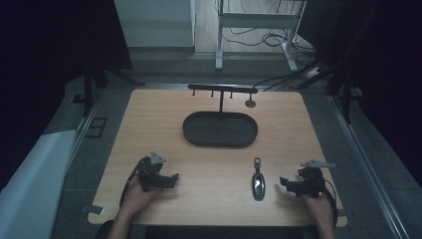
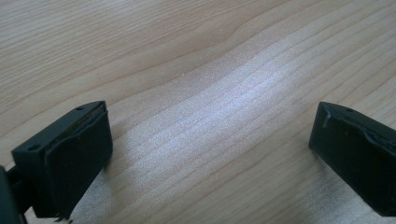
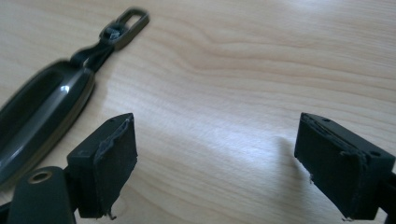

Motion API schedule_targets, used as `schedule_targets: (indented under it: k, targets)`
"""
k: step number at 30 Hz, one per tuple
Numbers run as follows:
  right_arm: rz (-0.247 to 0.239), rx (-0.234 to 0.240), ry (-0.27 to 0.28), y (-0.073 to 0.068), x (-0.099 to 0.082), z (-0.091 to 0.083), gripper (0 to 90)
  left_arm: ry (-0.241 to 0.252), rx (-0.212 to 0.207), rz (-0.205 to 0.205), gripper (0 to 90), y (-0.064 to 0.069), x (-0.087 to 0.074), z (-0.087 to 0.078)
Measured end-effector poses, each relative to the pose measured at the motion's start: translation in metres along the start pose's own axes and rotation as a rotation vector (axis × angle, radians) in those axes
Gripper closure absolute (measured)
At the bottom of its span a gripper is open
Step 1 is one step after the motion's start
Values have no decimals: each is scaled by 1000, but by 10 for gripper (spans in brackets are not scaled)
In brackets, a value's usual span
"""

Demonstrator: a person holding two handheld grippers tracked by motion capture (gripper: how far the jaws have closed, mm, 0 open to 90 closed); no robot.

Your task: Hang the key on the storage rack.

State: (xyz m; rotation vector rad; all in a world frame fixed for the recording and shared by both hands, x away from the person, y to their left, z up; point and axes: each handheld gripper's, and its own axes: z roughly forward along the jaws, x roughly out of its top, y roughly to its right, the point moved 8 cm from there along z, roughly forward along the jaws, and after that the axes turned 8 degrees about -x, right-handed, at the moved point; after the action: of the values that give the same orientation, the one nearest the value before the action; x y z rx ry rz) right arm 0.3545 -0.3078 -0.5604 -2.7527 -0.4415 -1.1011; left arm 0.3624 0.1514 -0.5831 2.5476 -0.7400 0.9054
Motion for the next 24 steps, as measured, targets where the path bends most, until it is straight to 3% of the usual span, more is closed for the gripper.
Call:
schedule_targets:
  k: [1,9,13,24]
  targets:
    - [17,-1,24,2,3,0,126,0,-1,1,0,0,0,0]
    - [28,12,14,3,2,3,126,-1,-3,4,0,0,0,0]
    - [18,22,-9,2,-2,7,128,-1,-5,5,0,0,1,1]
    - [-2,2,13,1,2,5,129,0,-5,5,0,0,1,1]
